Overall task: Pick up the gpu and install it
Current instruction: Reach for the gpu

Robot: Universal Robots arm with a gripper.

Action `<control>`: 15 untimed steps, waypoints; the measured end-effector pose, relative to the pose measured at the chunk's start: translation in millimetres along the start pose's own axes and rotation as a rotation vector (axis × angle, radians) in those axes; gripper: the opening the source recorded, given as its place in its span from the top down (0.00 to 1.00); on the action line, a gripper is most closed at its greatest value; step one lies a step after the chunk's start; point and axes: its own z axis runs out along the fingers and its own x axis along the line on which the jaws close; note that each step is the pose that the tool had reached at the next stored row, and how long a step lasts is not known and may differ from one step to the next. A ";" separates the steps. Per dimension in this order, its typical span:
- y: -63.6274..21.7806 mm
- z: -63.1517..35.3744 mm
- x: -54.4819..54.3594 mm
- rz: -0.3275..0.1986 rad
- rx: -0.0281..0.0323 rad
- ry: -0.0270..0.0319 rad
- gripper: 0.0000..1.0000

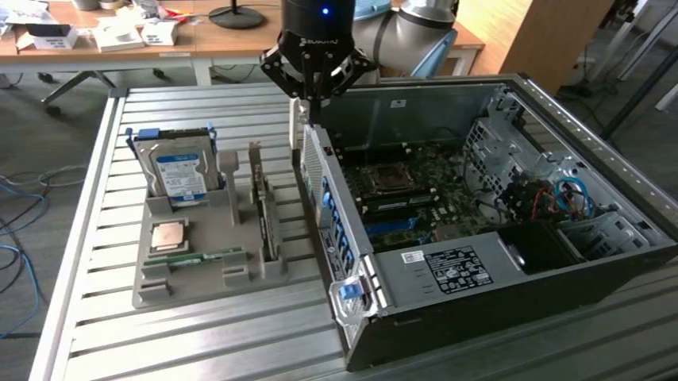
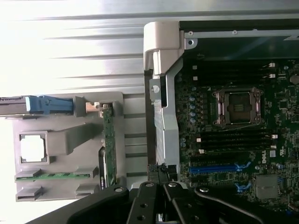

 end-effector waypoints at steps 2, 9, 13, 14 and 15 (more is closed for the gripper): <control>0.1 0.2 2.0 0.000 0.0000 0.0000 0.89; 0.4 0.8 9.0 0.000 0.0000 0.0000 0.89; 0.5 1.1 13.1 0.000 0.0000 0.0000 0.89; 0.6 1.2 14.1 0.000 0.0000 0.0000 0.89; 0.6 1.3 15.1 0.000 0.0000 0.0000 0.89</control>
